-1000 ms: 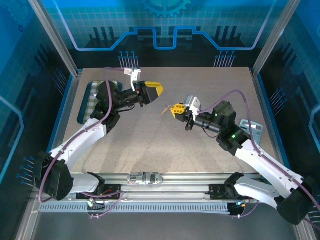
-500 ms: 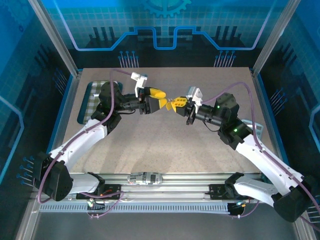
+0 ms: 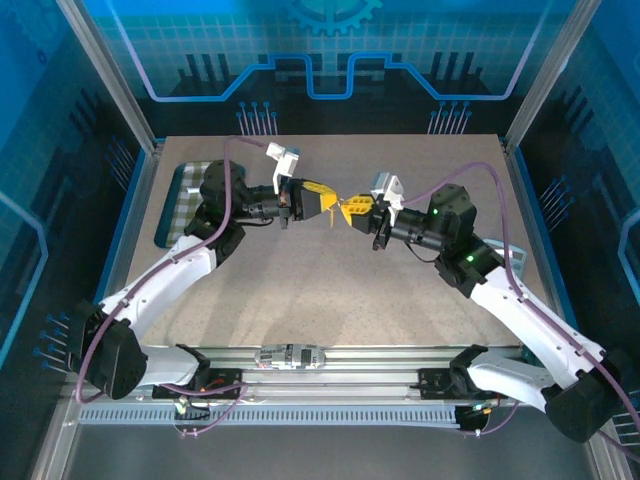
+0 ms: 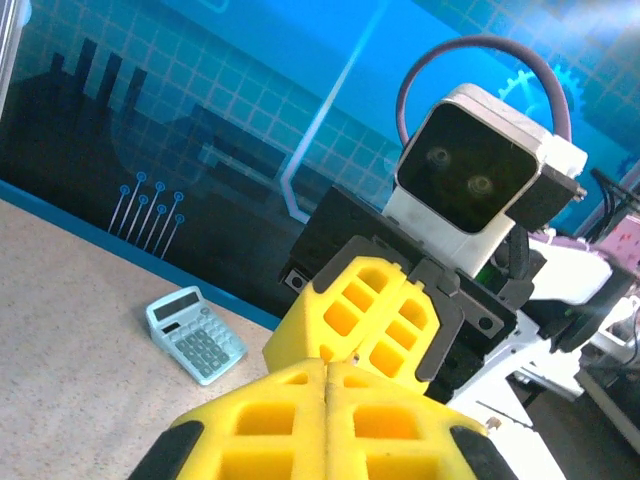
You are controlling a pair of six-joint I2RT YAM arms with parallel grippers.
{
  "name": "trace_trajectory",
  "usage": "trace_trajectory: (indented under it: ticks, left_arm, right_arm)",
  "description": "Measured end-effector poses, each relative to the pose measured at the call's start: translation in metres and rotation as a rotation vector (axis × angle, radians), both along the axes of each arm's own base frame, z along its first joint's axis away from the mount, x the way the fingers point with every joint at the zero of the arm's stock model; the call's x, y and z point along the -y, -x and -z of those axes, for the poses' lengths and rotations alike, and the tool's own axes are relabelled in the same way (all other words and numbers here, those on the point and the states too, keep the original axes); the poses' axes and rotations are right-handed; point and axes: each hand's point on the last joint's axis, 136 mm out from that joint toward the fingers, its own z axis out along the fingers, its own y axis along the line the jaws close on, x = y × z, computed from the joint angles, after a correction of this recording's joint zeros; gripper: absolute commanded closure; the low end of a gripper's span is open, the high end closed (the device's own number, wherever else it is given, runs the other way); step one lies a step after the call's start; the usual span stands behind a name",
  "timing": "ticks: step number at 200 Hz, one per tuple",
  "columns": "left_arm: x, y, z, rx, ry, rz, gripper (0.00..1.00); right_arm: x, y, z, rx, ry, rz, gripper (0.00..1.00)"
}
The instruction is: Remove the keys from the keyring
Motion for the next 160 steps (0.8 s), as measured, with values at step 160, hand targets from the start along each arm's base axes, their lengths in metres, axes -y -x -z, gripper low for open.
trace_trajectory:
  ticks: [160]
  left_arm:
    - [-0.015, -0.034, -0.022, -0.099, 0.156, -0.204, 1.0]
  right_arm:
    - [-0.011, 0.017, 0.02, 0.177, 0.012, 0.045, 1.0]
